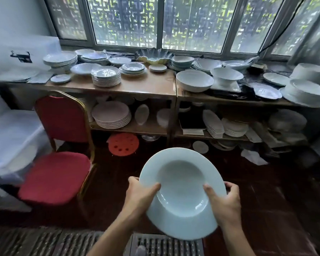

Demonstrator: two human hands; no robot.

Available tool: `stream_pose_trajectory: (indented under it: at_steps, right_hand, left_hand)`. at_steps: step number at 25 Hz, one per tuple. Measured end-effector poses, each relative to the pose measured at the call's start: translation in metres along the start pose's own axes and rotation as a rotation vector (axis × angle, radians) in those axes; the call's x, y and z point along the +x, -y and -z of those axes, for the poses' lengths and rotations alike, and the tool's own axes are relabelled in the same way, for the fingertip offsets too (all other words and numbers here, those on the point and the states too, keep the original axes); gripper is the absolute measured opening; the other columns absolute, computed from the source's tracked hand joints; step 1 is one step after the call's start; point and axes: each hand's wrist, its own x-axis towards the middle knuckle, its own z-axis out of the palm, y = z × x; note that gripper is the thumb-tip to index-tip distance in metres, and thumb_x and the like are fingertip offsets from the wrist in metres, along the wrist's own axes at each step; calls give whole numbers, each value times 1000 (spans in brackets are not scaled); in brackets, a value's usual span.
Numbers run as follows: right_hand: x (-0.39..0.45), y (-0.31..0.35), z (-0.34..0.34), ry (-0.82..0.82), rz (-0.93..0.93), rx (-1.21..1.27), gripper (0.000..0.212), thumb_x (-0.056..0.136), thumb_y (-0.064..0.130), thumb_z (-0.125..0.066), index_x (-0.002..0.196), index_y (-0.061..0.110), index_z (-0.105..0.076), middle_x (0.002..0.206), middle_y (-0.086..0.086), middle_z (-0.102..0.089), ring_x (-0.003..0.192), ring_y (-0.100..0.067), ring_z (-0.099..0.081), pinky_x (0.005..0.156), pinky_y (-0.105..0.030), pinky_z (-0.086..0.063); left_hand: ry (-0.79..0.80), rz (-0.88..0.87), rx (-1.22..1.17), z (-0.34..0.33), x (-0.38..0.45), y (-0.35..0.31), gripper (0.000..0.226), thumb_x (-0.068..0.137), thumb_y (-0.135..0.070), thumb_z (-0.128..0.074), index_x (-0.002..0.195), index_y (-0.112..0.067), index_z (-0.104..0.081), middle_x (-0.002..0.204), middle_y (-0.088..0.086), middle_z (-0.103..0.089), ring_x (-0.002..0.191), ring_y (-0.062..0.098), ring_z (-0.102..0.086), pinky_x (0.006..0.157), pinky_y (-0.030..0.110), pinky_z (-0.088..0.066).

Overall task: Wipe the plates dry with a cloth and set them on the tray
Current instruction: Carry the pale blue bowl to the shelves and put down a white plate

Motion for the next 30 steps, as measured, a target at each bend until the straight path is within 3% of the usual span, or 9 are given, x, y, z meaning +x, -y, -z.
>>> stream_pose_trajectory:
  at_steps: [5,9,12,18,21,24,26,28,30]
  right_hand:
    - [82,51,-95,29,10,-2,57,74,39,-88,113,23,-49,96,3,-63,85,-21,-66,78,-45,-57]
    - [148,76,-147,30,17,-11,57,75,38,-88,112,23,-49,94,8,-61,85,-17,-65,75,-39,-54]
    - [208,92,-184,31,20,-12,56,74,35,-89,111,22,-49,92,12,-59,82,-7,-61,72,-33,-47]
    - [367,121,-252,69,14,8,55,75,33,-89,111,20,-49,91,12,-58,81,-2,-58,67,-30,-46]
    - [444,149,-284,100,28,2,54,75,33,-89,109,23,-48,92,12,-60,80,-1,-59,62,-23,-44]
    - [514,178,-316,139,52,-47,54,76,35,-87,111,23,-47,90,14,-57,79,0,-56,62,-26,-42]
    - [547,193,-337,183,67,-73,55,77,36,-87,111,23,-45,87,13,-56,77,-7,-58,62,-28,-43]
    - [584,210,-361,215,63,-83,55,78,36,-86,112,22,-44,90,8,-58,83,-20,-61,72,-33,-46]
    - [618,225,-386,241,63,-85,56,79,36,-85,114,20,-44,97,1,-60,90,-24,-61,79,-35,-48]
  left_hand:
    - [-53,-12,-11,23,113,-54,54,54,-44,-73,94,-24,-42,96,-1,-61,81,13,-64,57,28,-48]
    - [-70,11,15,19,192,-87,60,49,-47,-70,97,-19,-46,96,0,-61,84,18,-66,66,35,-56]
    - [-73,25,29,4,257,-109,69,49,-47,-70,104,-11,-50,96,4,-64,84,22,-67,70,39,-58]
    - [-132,51,70,-49,402,-175,59,66,-41,-77,109,-14,-46,99,-1,-60,86,15,-61,64,31,-50]
    - [-159,83,63,-71,461,-220,60,62,-45,-76,107,-16,-47,100,0,-62,85,14,-61,59,28,-46]
    - [-162,98,19,-88,519,-257,73,51,-49,-71,110,-9,-53,102,5,-65,88,19,-65,62,31,-51]
    - [-159,93,-17,-93,551,-278,83,46,-51,-70,113,-4,-59,104,10,-69,91,24,-68,72,37,-57]
    - [-183,89,-35,-98,588,-298,86,43,-52,-69,113,-3,-60,104,10,-70,92,25,-69,79,40,-59]
    - [-209,88,-23,-101,625,-319,86,44,-53,-70,113,-3,-60,103,10,-69,92,25,-68,79,39,-58]
